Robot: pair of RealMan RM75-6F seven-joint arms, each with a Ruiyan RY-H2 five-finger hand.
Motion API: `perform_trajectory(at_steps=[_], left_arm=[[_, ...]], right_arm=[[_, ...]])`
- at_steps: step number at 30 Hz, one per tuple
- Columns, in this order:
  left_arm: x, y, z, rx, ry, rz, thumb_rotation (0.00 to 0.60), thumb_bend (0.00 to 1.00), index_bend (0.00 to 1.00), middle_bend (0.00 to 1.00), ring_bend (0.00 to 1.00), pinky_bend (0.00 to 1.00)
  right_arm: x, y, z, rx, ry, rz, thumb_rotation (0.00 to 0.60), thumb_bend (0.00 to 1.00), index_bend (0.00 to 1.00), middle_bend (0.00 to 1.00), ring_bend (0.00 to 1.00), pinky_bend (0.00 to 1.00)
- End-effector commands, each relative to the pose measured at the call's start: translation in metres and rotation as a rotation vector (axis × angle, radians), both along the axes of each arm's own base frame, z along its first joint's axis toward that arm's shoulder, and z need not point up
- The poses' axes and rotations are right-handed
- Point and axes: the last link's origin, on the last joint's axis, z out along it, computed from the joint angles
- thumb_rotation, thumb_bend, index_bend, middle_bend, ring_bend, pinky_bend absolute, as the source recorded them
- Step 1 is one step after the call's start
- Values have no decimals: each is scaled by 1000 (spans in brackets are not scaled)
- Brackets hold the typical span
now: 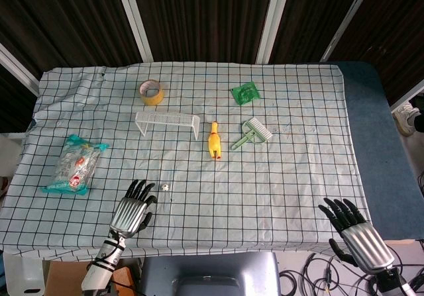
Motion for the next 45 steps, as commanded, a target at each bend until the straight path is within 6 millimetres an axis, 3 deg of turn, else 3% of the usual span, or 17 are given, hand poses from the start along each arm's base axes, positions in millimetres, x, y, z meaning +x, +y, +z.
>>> perform_trajectory(at_steps=[1,10,22,25,27,30,34,37,40,43,45], left_arm=[[0,0,-1,-2,1,-1,600,460,391,123,0,4],[5,5,-12,-31,15,-5,600,457,396,123,0,4],[16,27,-35,-41,58,-13,600,458,489,122,0,4],[14,37,-34,-3,89,0,600,458,411,115,0,3],[14,47,-30,50,119,6,600,459,217,81,0,1],[16,62,-18,147,163,-9,600,455,14,36,0,0],[27,73,14,268,150,-18,600,449,0,0,0,0],[46,60,44,318,3,-98,600,450,0,0,0,0],[49,44,66,355,-39,-136,600,451,0,8,0,0],[38,25,82,343,-14,-128,600,452,0,44,0,0],[20,6,96,280,-3,-101,600,452,0,56,0,0]], right_arm=[[0,0,0,0,-4,2,600,408,0,0,0,0],[-1,0,2,-4,-6,0,600,409,0,0,0,0],[-2,-5,7,-24,-19,-18,600,409,0,0,0,0],[-2,-5,9,-32,-25,-19,600,409,0,0,0,0],[-2,-5,12,-40,-32,-19,600,409,0,0,0,0],[-3,-5,14,-45,-39,-22,600,409,0,0,0,0],[-2,-3,16,-46,-48,-15,600,409,0,0,0,0],[-3,-2,16,-45,-45,-13,600,408,0,0,0,0],[-2,-1,15,-37,-37,-12,600,409,0,0,0,0],[-2,0,15,-34,-41,-8,600,409,0,0,0,0],[-2,0,15,-34,-45,-8,600,409,0,0,0,0]])
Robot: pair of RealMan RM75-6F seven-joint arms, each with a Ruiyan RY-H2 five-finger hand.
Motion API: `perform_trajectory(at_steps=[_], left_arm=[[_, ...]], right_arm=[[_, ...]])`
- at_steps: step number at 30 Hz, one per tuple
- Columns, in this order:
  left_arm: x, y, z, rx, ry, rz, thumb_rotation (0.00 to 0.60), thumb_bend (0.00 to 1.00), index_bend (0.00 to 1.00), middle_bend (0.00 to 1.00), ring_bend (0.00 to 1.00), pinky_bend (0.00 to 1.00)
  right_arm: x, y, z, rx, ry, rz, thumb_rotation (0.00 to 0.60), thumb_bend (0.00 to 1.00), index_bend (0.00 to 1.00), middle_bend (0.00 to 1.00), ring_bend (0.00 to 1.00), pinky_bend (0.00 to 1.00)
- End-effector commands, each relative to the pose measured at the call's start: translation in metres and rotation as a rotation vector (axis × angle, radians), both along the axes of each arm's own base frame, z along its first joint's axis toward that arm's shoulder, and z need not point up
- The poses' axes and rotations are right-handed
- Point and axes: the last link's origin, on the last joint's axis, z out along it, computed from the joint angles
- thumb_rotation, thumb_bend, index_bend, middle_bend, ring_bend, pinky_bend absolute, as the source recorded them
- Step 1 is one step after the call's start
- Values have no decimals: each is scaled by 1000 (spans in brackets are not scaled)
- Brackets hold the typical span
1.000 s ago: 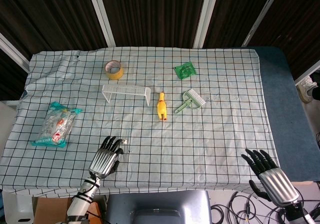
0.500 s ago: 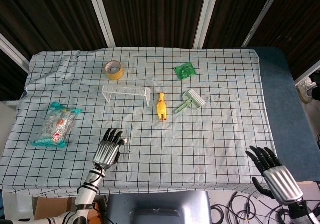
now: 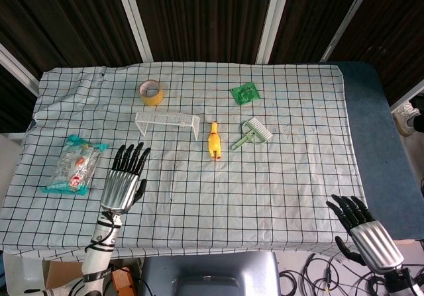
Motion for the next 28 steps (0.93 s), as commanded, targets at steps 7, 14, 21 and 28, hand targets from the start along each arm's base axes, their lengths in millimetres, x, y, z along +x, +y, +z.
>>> perform_trajectory(at_steps=[7,14,21,28], left_arm=[[-114,-98,64,-231,-18,132,600,384,0,0,0,0],[-126,-108,70,-249,-33,75,600,333,0,0,0,0],[-125,-109,75,-237,-55,62,600,333,0,0,0,0],[-125,-111,77,-257,-64,52,600,334,0,0,0,0]], right_arm=[[-1,-1,-1,0,11,-3,600,409,0,0,0,0],[0,1,-12,26,48,0,600,409,0,0,0,0],[-1,0,-11,14,52,-9,600,409,0,0,0,0],[-1,-1,-13,16,60,-10,600,409,0,0,0,0]])
